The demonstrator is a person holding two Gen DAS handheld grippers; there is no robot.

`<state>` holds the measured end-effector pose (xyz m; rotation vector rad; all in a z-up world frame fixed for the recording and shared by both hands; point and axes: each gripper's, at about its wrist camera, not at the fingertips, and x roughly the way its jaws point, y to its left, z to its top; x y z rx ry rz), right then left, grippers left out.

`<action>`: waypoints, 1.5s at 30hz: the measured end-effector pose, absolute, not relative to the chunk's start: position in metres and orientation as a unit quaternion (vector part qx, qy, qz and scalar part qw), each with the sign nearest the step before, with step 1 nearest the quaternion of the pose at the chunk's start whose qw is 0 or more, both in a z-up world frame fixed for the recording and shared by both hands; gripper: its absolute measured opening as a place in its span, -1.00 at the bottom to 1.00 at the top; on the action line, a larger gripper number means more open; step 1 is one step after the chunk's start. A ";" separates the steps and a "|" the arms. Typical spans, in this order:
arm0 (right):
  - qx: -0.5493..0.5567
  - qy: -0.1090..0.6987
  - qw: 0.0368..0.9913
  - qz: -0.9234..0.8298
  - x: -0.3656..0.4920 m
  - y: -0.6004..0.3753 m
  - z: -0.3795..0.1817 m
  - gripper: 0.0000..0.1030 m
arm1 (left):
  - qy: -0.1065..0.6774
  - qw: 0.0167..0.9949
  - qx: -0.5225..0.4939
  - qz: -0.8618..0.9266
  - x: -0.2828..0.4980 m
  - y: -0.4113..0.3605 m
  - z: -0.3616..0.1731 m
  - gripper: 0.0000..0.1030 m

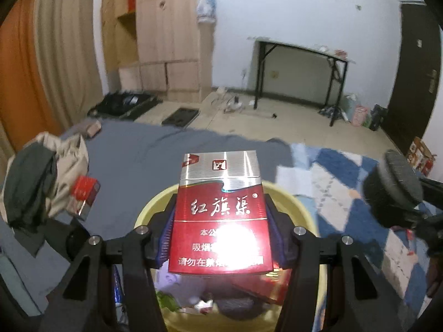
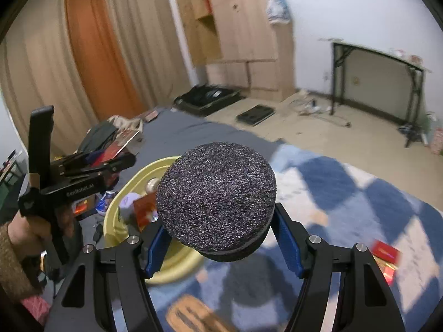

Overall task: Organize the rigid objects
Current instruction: 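Place the red box in the yellow tray with the left tool while the right tool drops the puck there, then grasp the red diamond box with the left tool while the right tool grasps the red lighter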

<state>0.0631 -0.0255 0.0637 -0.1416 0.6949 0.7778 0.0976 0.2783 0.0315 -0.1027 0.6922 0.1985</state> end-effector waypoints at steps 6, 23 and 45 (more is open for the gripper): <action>-0.095 0.382 0.829 0.398 0.124 0.049 0.036 0.32 | 0.380 0.911 -0.116 0.116 0.106 0.324 -0.005 0.12; -0.141 0.450 0.787 0.398 0.175 0.137 -0.007 0.33 | 0.424 0.886 -0.153 0.111 0.111 0.324 -0.045 0.11; -0.023 0.356 0.883 0.305 0.107 -0.035 0.065 0.99 | 0.322 0.937 -0.112 0.074 0.091 0.211 0.077 1.00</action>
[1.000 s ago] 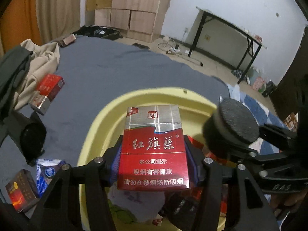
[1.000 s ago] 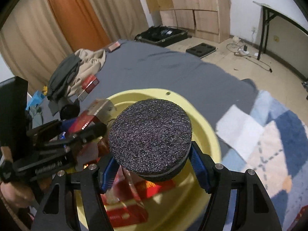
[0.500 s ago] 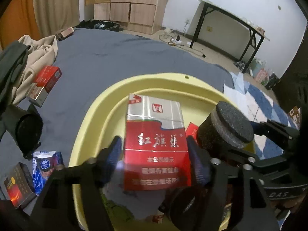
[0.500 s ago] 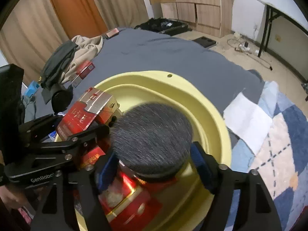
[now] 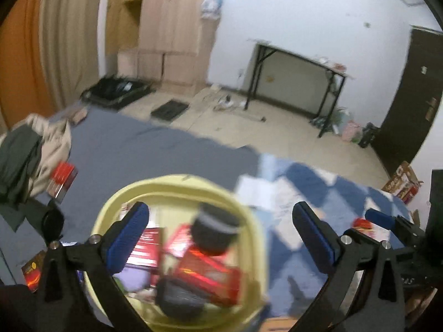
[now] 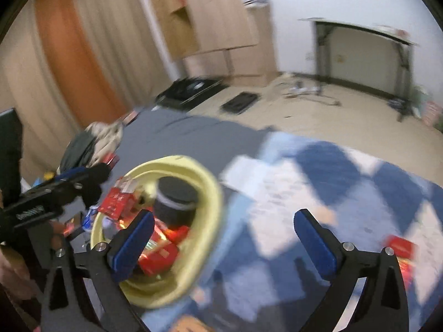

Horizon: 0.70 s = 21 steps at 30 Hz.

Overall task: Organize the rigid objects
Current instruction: 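Grasp the red diamond box with the left tool while the right tool grasps the red lighter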

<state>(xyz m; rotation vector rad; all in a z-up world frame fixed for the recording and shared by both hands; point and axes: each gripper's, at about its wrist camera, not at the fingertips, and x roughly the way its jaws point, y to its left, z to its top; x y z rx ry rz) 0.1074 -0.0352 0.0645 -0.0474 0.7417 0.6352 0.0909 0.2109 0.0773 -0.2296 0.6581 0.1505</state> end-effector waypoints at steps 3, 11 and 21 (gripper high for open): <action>-0.009 0.339 0.905 0.258 0.077 -0.100 0.079 0.99 | 0.303 0.943 -0.135 0.037 0.074 0.161 0.088 1.00; 0.003 0.343 0.925 0.166 -0.016 -0.226 0.071 0.99 | 0.341 0.939 -0.036 -0.037 0.053 0.056 0.056 1.00; 0.021 0.400 0.903 0.152 -0.020 -0.237 0.011 0.98 | 0.365 0.928 -0.074 -0.024 0.054 0.046 0.034 1.00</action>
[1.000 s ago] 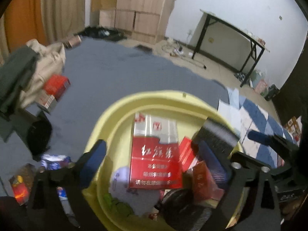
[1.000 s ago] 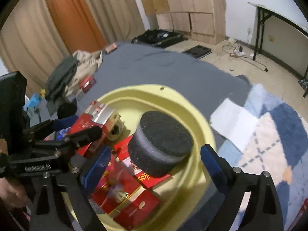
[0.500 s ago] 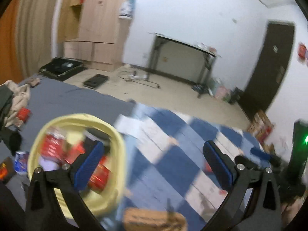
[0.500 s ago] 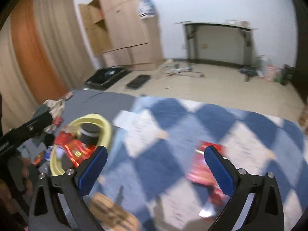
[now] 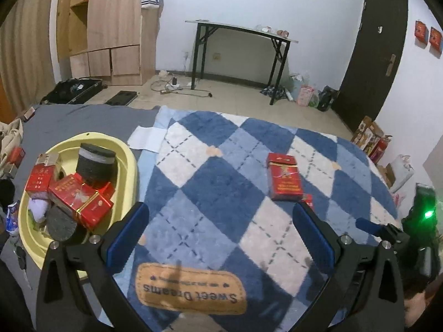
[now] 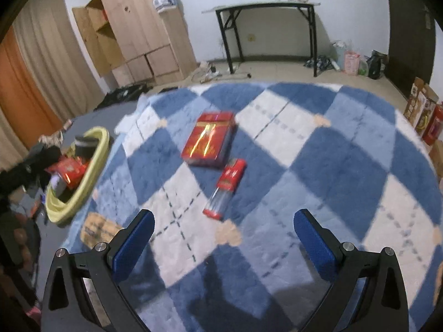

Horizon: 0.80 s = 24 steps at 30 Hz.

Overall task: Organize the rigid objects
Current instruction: 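Grasp the red diamond box with the left tool while the right tool grasps the red lighter, then carry the diamond box to the tray with the left tool while the right tool carries the lighter there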

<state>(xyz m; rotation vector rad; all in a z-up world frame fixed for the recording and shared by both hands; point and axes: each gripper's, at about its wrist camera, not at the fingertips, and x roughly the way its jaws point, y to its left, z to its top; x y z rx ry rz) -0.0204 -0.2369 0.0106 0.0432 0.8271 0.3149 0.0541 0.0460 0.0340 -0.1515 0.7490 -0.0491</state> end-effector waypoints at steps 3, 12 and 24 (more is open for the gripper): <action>-0.001 0.408 0.901 0.145 0.001 -0.221 -0.008 0.92 | 0.376 0.922 -0.087 -0.024 0.064 0.050 0.027 1.00; -0.035 0.395 0.908 0.135 0.063 -0.197 -0.062 0.19 | 0.399 0.914 -0.031 -0.072 0.122 0.003 -0.002 1.00; 0.023 0.371 0.921 0.114 0.066 -0.263 -0.060 -0.57 | 0.446 0.886 -0.043 -0.120 0.203 -0.071 -0.052 0.67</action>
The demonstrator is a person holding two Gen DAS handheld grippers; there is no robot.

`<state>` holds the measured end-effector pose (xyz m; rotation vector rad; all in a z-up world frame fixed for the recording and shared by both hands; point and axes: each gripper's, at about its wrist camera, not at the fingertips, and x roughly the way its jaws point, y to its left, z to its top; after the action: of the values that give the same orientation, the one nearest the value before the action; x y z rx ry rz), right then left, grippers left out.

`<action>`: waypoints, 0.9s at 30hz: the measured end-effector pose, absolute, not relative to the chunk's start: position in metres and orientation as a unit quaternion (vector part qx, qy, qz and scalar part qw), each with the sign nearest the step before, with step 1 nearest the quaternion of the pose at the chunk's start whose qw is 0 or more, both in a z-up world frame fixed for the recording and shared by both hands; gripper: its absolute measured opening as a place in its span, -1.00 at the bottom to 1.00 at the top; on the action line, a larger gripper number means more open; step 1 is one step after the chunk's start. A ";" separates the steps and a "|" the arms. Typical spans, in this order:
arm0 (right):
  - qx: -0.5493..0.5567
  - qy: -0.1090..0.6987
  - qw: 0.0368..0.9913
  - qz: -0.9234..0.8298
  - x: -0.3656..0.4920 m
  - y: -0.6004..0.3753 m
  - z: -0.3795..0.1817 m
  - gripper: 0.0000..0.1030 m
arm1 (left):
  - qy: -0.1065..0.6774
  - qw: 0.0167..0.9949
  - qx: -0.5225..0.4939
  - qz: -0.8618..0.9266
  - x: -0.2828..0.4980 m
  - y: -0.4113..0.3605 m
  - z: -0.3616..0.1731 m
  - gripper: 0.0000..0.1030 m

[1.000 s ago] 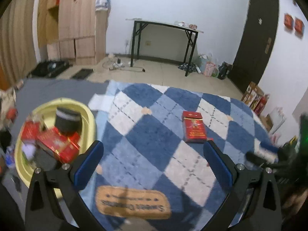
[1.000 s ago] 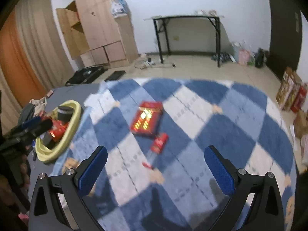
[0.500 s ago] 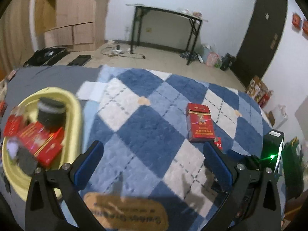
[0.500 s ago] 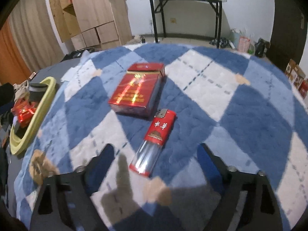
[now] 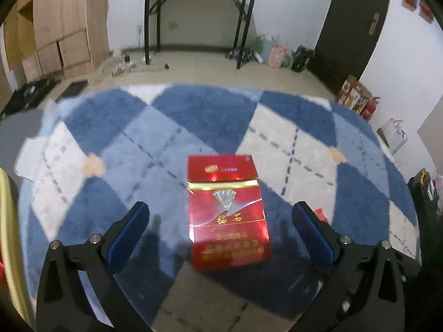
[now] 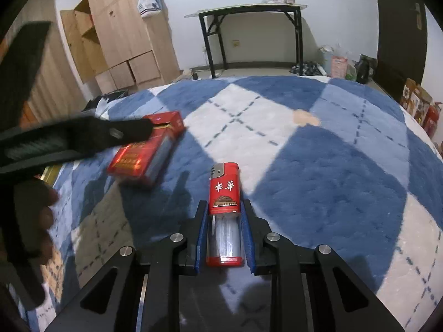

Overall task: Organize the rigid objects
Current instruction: 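Carry the diamond box to the tray with the left tool while the right tool carries the lighter there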

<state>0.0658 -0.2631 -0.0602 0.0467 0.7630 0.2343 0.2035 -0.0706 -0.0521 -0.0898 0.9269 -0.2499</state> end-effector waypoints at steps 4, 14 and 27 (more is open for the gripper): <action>0.009 0.369 0.922 0.115 0.066 -0.260 -0.061 -0.57 | 0.452 0.880 -0.077 -0.123 0.205 -0.064 -0.062 0.17; -0.006 0.344 0.928 0.147 0.051 -0.251 -0.033 -0.57 | 0.399 0.911 -0.037 -0.097 0.141 0.037 0.017 0.17; -0.042 0.326 0.880 0.343 0.019 -0.092 0.022 -0.57 | 0.360 0.926 -0.087 0.069 0.061 0.270 0.049 0.17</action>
<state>0.0192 -0.0917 0.0219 -0.0867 0.6787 0.7143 0.0613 0.2697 0.0488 -0.1789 0.7377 0.1414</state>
